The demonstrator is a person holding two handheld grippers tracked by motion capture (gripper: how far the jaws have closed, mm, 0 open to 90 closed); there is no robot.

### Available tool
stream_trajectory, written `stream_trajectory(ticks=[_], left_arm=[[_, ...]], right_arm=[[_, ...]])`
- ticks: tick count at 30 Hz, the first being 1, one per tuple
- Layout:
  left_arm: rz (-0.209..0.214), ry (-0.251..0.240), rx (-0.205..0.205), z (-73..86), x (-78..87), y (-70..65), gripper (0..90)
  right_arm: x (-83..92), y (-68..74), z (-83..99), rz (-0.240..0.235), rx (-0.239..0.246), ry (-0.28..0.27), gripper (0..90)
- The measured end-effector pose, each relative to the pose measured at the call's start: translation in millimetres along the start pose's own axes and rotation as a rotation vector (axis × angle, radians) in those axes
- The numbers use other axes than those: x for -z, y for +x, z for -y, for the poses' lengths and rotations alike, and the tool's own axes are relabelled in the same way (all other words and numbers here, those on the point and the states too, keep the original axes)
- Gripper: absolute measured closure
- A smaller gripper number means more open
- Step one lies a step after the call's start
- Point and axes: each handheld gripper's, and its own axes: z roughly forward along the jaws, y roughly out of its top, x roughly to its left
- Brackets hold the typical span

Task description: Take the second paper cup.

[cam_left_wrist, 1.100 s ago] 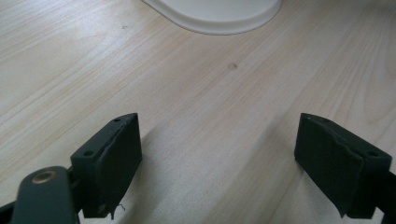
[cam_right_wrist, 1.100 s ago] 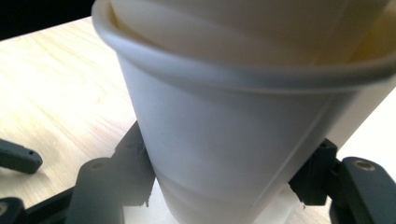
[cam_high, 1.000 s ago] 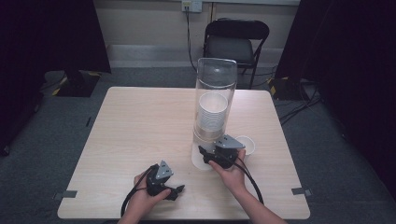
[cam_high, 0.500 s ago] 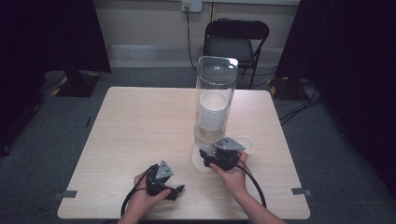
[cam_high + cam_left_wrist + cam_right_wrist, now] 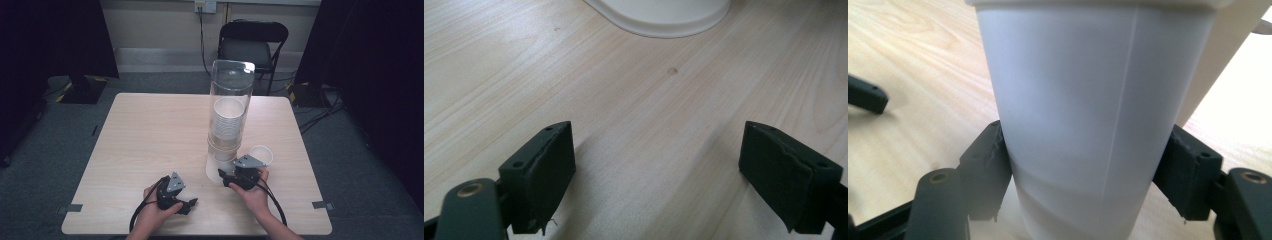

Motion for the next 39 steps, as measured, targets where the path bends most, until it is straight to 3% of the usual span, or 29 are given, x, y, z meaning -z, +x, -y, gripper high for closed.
stream_trajectory(ticks=[9,14,20,39], left_arm=[[-0.002,0.007,-0.001,-0.3,0.4,0.0,14.4],[-0.007,0.000,-0.001,-0.2,-0.2,-0.2,14.4],[-0.002,-0.004,0.004,0.0,-0.4,-0.3,14.4],[-0.009,0.009,0.000,-0.6,0.4,-0.4,14.4]], right_arm=[[21.7,-3.8,12.6,-0.029,-0.003,0.007,30.0],[36.1,-13.4,24.1,-0.024,-0.004,0.016,29.8],[38.8,-20.9,30.8,-0.017,-0.013,0.015,29.5],[41.3,-23.0,34.9,-0.018,0.016,0.033,26.6]])
